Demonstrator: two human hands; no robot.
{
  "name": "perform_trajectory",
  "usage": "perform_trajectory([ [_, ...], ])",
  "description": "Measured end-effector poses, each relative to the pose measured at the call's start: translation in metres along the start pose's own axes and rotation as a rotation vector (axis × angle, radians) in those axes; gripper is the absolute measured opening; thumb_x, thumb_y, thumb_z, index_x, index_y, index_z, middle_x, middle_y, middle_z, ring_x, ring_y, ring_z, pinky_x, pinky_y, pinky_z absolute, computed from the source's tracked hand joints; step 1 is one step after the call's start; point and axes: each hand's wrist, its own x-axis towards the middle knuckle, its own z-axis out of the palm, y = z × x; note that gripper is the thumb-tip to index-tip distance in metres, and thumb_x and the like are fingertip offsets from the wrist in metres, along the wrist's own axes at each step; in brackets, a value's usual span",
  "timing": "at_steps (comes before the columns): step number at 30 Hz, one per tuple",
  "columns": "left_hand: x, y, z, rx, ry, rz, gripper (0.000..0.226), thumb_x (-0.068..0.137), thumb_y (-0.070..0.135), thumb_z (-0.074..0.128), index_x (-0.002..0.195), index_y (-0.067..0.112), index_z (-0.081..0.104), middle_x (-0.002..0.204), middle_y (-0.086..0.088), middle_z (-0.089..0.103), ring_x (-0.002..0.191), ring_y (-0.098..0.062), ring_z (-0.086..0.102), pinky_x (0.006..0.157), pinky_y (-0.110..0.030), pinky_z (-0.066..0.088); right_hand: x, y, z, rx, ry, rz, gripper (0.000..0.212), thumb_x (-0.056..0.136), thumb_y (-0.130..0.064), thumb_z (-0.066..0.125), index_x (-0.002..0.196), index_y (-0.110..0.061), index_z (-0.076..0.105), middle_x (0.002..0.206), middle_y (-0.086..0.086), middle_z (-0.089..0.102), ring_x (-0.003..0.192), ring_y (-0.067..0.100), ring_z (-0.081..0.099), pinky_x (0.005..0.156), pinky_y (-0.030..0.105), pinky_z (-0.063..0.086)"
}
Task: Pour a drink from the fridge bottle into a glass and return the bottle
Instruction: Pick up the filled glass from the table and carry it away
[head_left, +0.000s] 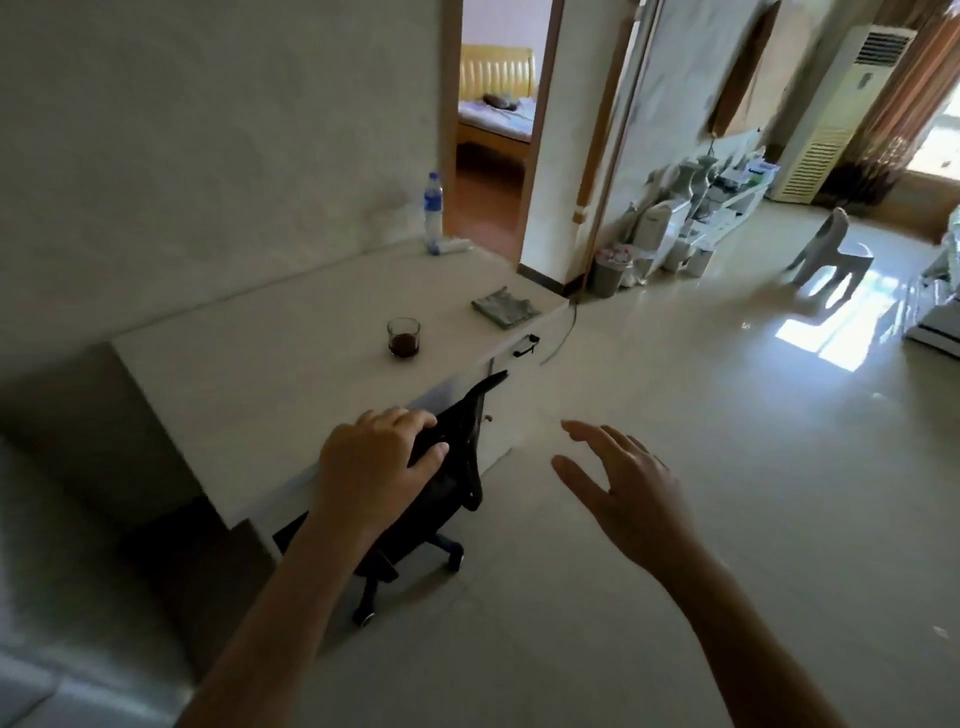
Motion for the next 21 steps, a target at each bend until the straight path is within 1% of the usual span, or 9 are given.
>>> perform_trajectory([
  [3,0.025,-0.002,0.021,0.028,-0.022,-0.075,0.027,0.084,0.044,0.061,0.1,0.023,0.065,0.088,0.005,0.07,0.075,-0.018,0.063,0.056,-0.026,0.039,0.05,0.022,0.01,0.03,-0.048,-0.068,0.055,0.087,-0.066,0.032,0.132,-0.036,0.042,0.132,-0.011,0.054,0.12,0.011,0.05,0.098,0.038,0.041],
  [6,0.057,-0.014,0.046,0.055,-0.035,-0.155,0.029,0.085,0.047,0.055,0.102,0.024,0.064,0.09,0.006,0.069,0.077,-0.018,0.062,0.058,-0.028,0.045,0.103,0.037,0.023,0.052,-0.122,-0.122,0.05,0.09,-0.058,0.038,0.134,-0.036,0.04,0.134,-0.013,0.051,0.121,0.008,0.047,0.096,0.031,0.038],
  [8,0.082,-0.025,0.065,0.04,-0.024,-0.199,0.031,0.085,0.047,0.054,0.103,0.023,0.064,0.093,0.006,0.07,0.078,-0.018,0.063,0.06,-0.029,0.047,0.139,0.046,0.032,0.06,-0.151,-0.152,0.05,0.09,-0.056,0.039,0.136,-0.034,0.039,0.134,-0.013,0.051,0.119,0.007,0.047,0.093,0.027,0.036],
  [11,0.124,-0.04,0.09,0.021,-0.026,-0.253,0.031,0.085,0.044,0.057,0.106,0.022,0.064,0.097,0.006,0.07,0.081,-0.016,0.063,0.06,-0.028,0.046,0.193,0.057,0.043,0.068,-0.191,-0.177,0.051,0.09,-0.056,0.038,0.136,-0.034,0.038,0.134,-0.012,0.051,0.12,0.008,0.047,0.096,0.03,0.037],
  [14,0.162,-0.054,0.113,0.001,-0.041,-0.284,0.029,0.085,0.041,0.059,0.105,0.021,0.065,0.096,0.005,0.07,0.081,-0.018,0.063,0.058,-0.027,0.043,0.243,0.067,0.051,0.071,-0.212,-0.207,0.051,0.09,-0.055,0.039,0.136,-0.032,0.038,0.133,-0.011,0.052,0.117,0.008,0.048,0.094,0.028,0.036],
  [17,0.193,-0.071,0.132,0.005,-0.061,-0.337,0.033,0.085,0.043,0.054,0.106,0.02,0.065,0.096,0.004,0.07,0.08,-0.018,0.064,0.058,-0.027,0.047,0.292,0.077,0.064,0.091,-0.244,-0.232,0.05,0.09,-0.055,0.039,0.136,-0.034,0.038,0.134,-0.012,0.051,0.12,0.009,0.046,0.096,0.03,0.036],
  [21,0.226,-0.091,0.156,0.015,-0.105,-0.474,0.033,0.089,0.043,0.052,0.114,0.024,0.061,0.105,0.007,0.067,0.089,-0.016,0.062,0.067,-0.03,0.051,0.358,0.087,0.094,0.117,-0.346,-0.313,0.051,0.089,-0.056,0.039,0.135,-0.034,0.038,0.133,-0.011,0.051,0.121,0.009,0.046,0.098,0.033,0.038],
])
